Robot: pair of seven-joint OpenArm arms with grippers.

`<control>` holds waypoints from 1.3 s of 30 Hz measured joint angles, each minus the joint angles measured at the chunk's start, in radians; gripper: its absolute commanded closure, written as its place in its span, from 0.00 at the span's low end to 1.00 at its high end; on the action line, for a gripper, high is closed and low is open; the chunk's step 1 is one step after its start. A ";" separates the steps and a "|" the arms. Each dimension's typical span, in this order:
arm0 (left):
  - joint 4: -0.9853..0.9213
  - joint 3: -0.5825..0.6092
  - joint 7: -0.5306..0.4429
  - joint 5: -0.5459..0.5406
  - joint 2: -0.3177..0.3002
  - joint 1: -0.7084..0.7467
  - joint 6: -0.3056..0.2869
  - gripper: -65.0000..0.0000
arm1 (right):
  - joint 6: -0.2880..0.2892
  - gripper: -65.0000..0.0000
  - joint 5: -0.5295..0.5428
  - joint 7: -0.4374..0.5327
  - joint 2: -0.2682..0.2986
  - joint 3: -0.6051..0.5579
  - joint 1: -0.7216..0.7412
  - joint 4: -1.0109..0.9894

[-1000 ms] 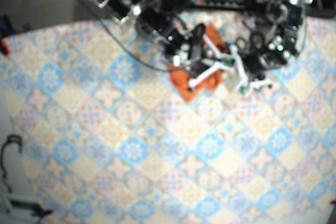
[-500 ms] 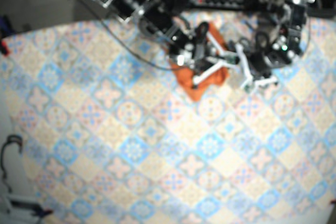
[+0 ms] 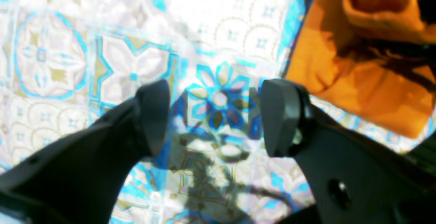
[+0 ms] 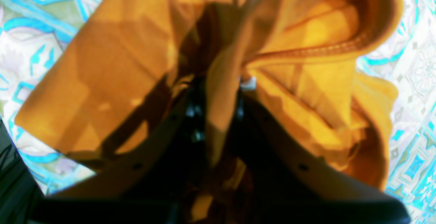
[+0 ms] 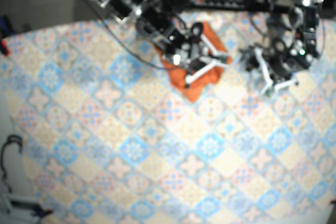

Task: Fold the T-shirt properly
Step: 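Flip the bundle over with the right gripper and release it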

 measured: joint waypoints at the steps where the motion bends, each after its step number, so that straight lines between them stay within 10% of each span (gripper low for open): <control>1: 0.000 0.000 0.000 0.003 -0.001 0.000 0.001 0.37 | 0.000 1.00 0.000 -0.005 -0.006 0.000 0.000 0.000; 10: 0.000 0.000 0.000 0.006 0.000 0.000 0.004 0.37 | 0.000 0.99 -0.004 0.017 -0.022 0.001 0.001 -0.018; 39: -0.286 0.000 -0.143 0.014 0.002 -0.037 0.004 0.37 | 0.001 0.43 -0.005 0.011 -0.033 -0.003 0.000 0.226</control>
